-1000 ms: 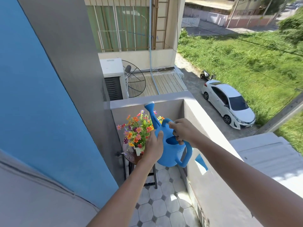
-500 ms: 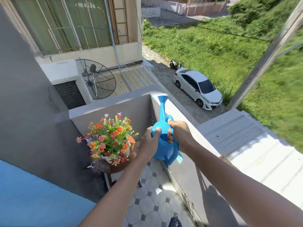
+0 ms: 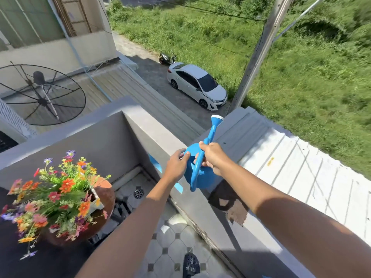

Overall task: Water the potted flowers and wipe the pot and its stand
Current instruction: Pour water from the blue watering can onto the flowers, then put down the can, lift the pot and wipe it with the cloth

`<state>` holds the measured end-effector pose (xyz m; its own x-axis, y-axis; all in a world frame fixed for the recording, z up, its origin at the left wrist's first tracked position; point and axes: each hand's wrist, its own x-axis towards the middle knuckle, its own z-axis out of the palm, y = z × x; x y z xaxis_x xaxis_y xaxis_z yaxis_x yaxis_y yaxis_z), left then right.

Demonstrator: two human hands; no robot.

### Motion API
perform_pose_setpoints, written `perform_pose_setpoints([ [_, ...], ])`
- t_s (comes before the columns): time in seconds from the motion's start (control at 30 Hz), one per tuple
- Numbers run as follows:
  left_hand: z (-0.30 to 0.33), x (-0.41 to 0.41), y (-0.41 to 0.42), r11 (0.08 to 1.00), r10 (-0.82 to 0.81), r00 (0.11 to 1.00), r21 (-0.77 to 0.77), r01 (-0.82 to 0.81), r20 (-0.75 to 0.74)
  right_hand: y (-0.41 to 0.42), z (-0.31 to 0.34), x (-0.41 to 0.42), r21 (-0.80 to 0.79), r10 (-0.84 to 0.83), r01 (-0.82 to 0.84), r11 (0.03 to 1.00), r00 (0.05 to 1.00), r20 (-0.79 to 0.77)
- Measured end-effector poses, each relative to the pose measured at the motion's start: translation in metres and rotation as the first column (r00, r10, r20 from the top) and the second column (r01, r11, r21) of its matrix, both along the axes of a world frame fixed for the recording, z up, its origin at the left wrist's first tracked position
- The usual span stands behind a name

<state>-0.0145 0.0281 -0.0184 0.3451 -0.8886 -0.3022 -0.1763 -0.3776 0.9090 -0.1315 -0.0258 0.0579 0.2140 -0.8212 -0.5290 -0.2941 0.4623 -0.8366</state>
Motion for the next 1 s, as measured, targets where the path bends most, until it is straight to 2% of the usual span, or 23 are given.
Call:
perform_pose_setpoints([
  [0.23,-0.035,0.004,-0.038,0.999,-0.025,0.995,0.029,0.028,-0.097,-0.029,-0.026,-0.004,0.104,-0.061,0.055,0.993,0.996,0.059],
  [0.43,-0.049,0.009,-0.045,0.999,0.032,0.99,0.026,-0.029,-0.134,-0.036,-0.043,0.007,0.173,-0.107,0.085,0.981,0.987,0.123],
  [0.67,-0.063,0.006,-0.047,0.999,0.042,0.995,-0.001,-0.043,-0.095,-0.036,-0.053,0.011,0.085,-0.111,0.103,0.991,0.989,0.102],
  [0.8,-0.051,0.003,-0.042,0.996,0.071,0.993,0.053,-0.066,-0.089,-0.033,-0.052,0.005,0.09,-0.11,0.102,0.991,0.99,0.091],
  [0.83,-0.046,0.002,-0.041,0.992,0.107,0.993,0.066,-0.103,-0.048,-0.033,-0.051,0.002,0.092,-0.107,0.099,0.991,0.991,0.08],
  [0.9,-0.032,0.0,-0.04,0.977,0.211,0.975,0.013,-0.213,0.073,-0.035,-0.048,-0.007,0.056,-0.066,0.064,0.996,0.998,0.023],
  [1.0,0.003,-0.017,-0.033,0.935,0.316,0.935,-0.218,-0.278,0.159,-0.035,-0.046,-0.032,-0.045,-0.057,0.055,0.997,0.997,-0.054],
])
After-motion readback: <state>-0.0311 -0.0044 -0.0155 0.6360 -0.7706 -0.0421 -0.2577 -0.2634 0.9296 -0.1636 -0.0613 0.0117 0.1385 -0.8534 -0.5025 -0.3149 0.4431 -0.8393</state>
